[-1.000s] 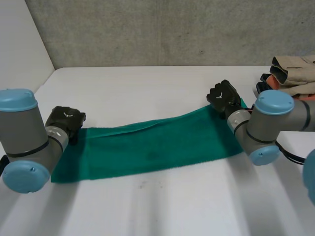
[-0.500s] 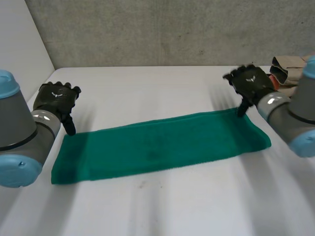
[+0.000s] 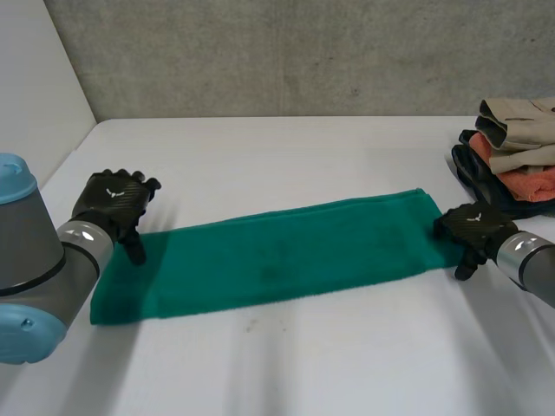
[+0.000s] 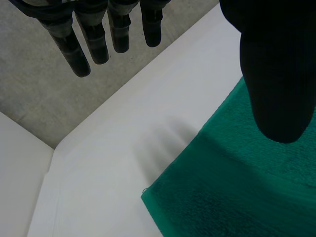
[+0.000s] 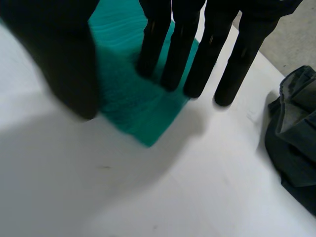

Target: Fold the laundry.

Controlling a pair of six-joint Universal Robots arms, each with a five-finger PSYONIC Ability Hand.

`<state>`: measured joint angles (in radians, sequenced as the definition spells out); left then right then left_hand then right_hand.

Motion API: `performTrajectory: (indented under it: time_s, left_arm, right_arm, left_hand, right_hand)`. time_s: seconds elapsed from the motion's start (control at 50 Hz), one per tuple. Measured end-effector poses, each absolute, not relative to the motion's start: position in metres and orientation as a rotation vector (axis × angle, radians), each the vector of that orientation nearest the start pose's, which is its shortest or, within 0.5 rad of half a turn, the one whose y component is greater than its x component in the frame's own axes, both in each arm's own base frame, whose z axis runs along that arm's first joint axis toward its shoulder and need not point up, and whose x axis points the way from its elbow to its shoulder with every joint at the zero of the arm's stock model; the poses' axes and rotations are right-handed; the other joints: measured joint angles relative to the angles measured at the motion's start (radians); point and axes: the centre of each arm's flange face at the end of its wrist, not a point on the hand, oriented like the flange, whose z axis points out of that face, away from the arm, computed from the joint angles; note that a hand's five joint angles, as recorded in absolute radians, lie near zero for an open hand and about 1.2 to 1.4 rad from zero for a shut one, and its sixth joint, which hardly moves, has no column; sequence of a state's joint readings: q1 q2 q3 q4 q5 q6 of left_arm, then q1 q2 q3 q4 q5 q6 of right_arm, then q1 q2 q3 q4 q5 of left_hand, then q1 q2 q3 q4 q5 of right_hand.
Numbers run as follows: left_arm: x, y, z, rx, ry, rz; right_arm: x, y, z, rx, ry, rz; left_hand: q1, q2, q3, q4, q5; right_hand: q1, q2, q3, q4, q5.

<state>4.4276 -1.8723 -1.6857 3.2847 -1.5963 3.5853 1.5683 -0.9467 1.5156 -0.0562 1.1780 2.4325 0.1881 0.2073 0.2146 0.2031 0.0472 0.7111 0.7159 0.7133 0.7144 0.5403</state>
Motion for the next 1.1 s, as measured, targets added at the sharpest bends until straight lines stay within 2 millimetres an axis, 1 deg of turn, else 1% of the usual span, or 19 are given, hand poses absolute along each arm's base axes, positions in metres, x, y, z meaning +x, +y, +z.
performTrajectory:
  time_s: [0.04,0.08,0.18,0.28,0.3,0.32,0.42,0.48,0.52,0.56,0.64,0.68,0.72,0.78,0.88,0.94,1.04,1.06,1.1]
  left_arm:
    - [-0.217,-0.283,0.191,0.838,2.263,-1.826]
    - [-0.218,-0.283,0.191,0.838,2.260,-1.830]
    - [-0.218,-0.282,0.193,0.835,2.252,-1.840]
    - [-0.217,-0.280,0.201,0.827,2.232,-1.866]
    - [-0.217,-0.278,0.205,0.824,2.223,-1.878]
    - [-0.216,-0.278,0.206,0.823,2.221,-1.880]
    - [-0.215,-0.274,0.214,0.815,2.201,-1.905]
    - [-0.214,-0.272,0.215,0.813,2.198,-1.910]
    - [-0.214,-0.270,0.216,0.813,2.197,-1.911]
    - [-0.213,-0.269,0.217,0.811,2.196,-1.911]
    - [-0.211,-0.266,0.219,0.807,2.192,-1.915]
    - [-0.211,-0.264,0.220,0.804,2.188,-1.919]
    - [-0.210,-0.263,0.221,0.801,2.185,-1.923]
    - [-0.209,-0.260,0.223,0.798,2.181,-1.926]
    - [-0.208,-0.256,0.222,0.800,2.187,-1.921]
    - [-0.208,-0.253,0.220,0.805,2.196,-1.915]
    - [-0.208,-0.252,0.217,0.811,2.206,-1.907]
    - [-0.208,-0.252,0.216,0.813,2.207,-1.905]
    - [-0.209,-0.251,0.216,0.815,2.209,-1.904]
  right_arm:
    - [0.165,-0.359,0.114,-1.235,2.405,-1.686]
    - [0.162,-0.365,0.110,-1.237,2.409,-1.730]
    - [0.147,-0.374,0.111,-1.197,2.473,-1.816]
    - [0.120,-0.375,0.134,-1.149,2.552,-1.930]
    - [0.106,-0.375,0.145,-1.144,2.589,-1.974]
    - [0.102,-0.375,0.147,-1.144,2.598,-1.983]
    - [0.064,-0.375,0.167,-1.247,2.713,-2.063]
    - [0.057,-0.376,0.172,-1.344,2.733,-2.085]
    - [0.064,-0.376,0.177,-1.407,2.701,-2.109]
    - [0.076,-0.374,0.182,-1.467,2.645,-2.140]
    - [0.140,-0.361,0.201,-1.628,2.340,-2.260]
    - [0.183,-0.346,0.209,-1.700,2.118,-2.315]
    - [0.216,-0.330,0.213,-1.749,1.941,-2.339]
    - [0.289,-0.279,0.212,-1.842,1.525,-2.320]
    - [0.357,-0.206,0.186,-1.926,1.144,-2.153]
    - [0.383,-0.166,0.156,-1.972,1.018,-2.011]
    - [0.400,-0.133,0.120,-2.016,0.968,-1.867]
    - [0.401,-0.131,0.117,-2.019,0.971,-1.857]
    - [0.403,-0.129,0.113,-2.019,0.995,-1.849]
  left_hand:
    - [0.000,0.000,0.000,0.000,0.000]
    - [0.000,0.000,0.000,0.000,0.000]
    - [0.000,0.000,0.000,0.000,0.000]
    - [0.000,0.000,0.000,0.000,0.000]
    - [0.000,0.000,0.000,0.000,0.000]
    - [0.000,0.000,0.000,0.000,0.000]
    - [0.000,0.000,0.000,0.000,0.000]
    - [0.000,0.000,0.000,0.000,0.000]
    - [0.000,0.000,0.000,0.000,0.000]
    - [0.000,0.000,0.000,0.000,0.000]
    - [0.000,0.000,0.000,0.000,0.000]
    - [0.000,0.000,0.000,0.000,0.000]
    - [0.000,0.000,0.000,0.000,0.000]
    - [0.000,0.000,0.000,0.000,0.000]
    - [0.000,0.000,0.000,0.000,0.000]
    - [0.000,0.000,0.000,0.000,0.000]
    - [0.000,0.000,0.000,0.000,0.000]
    - [0.000,0.000,0.000,0.000,0.000]
    - [0.000,0.000,0.000,0.000,0.000]
  right_hand:
    - [0.208,0.304,0.293,0.292,0.290]
    - [0.223,0.445,0.446,0.447,0.437]
    - [0.228,0.450,0.472,0.482,0.473]
    - [0.228,0.450,0.472,0.483,0.477]
    - [0.228,0.450,0.472,0.483,0.477]
    - [0.228,0.450,0.472,0.483,0.477]
    - [0.228,0.450,0.472,0.483,0.478]
    - [0.228,0.450,0.472,0.483,0.478]
    - [0.228,0.450,0.475,0.484,0.478]
    - [0.228,0.450,0.476,0.485,0.479]
    - [0.228,0.455,0.477,0.486,0.479]
    - [0.228,0.455,0.477,0.487,0.479]
    - [0.228,0.458,0.478,0.487,0.479]
    - [0.228,0.460,0.478,0.487,0.485]
    - [0.228,0.460,0.478,0.487,0.489]
    - [0.228,0.460,0.478,0.487,0.489]
    - [0.260,0.449,0.462,0.469,0.471]
    - [0.268,0.398,0.407,0.410,0.412]
    - [0.007,0.078,0.115,0.118,0.114]
